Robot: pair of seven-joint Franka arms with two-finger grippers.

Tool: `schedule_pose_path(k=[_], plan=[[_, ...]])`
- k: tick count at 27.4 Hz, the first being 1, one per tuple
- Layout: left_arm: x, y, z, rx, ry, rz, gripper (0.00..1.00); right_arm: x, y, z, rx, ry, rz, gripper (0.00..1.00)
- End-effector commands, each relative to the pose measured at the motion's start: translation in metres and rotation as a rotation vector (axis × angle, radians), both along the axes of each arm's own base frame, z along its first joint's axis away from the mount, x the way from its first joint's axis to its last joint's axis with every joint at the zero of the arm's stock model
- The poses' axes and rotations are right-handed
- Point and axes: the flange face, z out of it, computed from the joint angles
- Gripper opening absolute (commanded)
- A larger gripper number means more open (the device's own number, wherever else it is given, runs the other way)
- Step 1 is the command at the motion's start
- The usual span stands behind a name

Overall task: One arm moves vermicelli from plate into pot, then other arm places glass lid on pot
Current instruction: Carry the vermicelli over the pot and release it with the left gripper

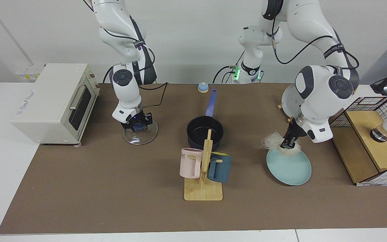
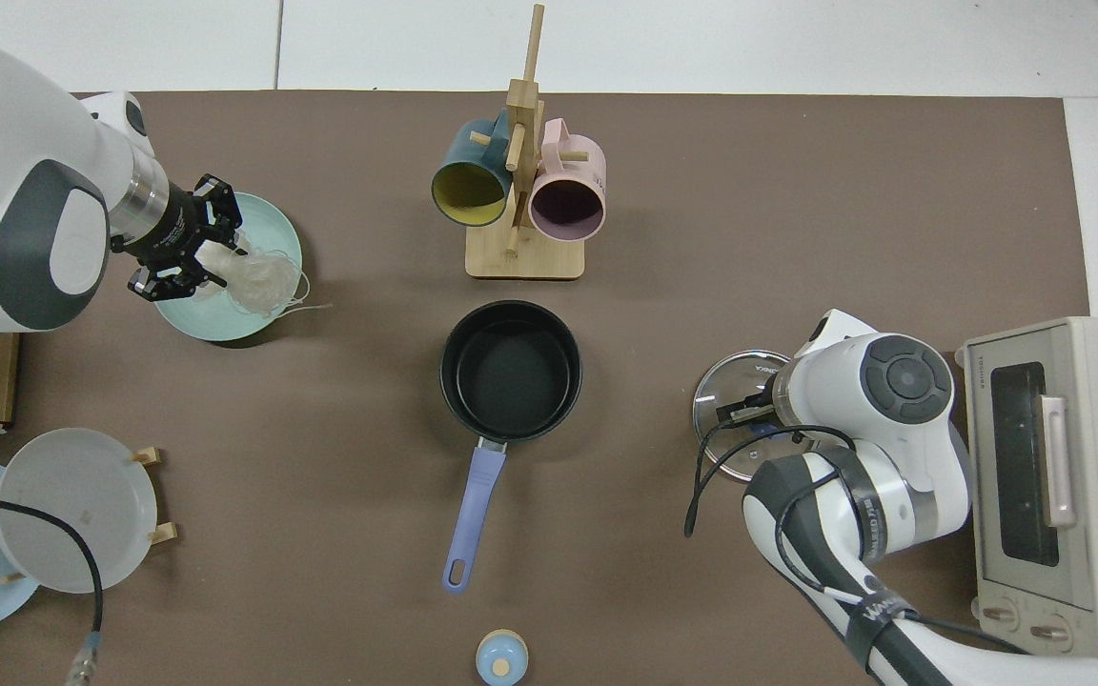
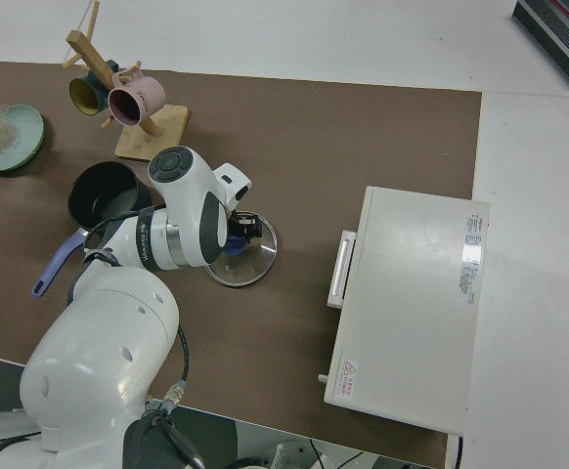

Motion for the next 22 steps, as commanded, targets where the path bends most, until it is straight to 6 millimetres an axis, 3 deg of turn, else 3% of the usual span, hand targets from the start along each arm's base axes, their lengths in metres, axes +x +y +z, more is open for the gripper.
schedule_pose_path(k=[1, 6, 12, 18, 22], plan=[[-0.025, -0.057, 0.033, -0.003, 0.001, -0.105, 0.0, 0.005, 0.001, 0.005, -0.025, 0.012, -0.009, 0.27], [-0.049, -0.125, 0.032, -0.021, 0.027, -0.129, 0.0, 0.017, 0.003, 0.027, -0.034, 0.033, -0.01, 0.11], [-0.088, -0.18, 0.02, -0.042, 0.053, -0.167, 0.0, 0.026, 0.004, 0.053, -0.036, 0.024, -0.005, 0.09], [-0.132, -0.206, 0.006, -0.11, 0.011, -0.157, 0.0, 0.031, 0.004, 0.077, -0.038, 0.009, 0.02, 0.09], [-0.14, -0.215, 0.003, -0.134, -0.033, -0.163, 0.0, 0.029, 0.003, 0.091, -0.039, 0.0, 0.027, 0.09]])
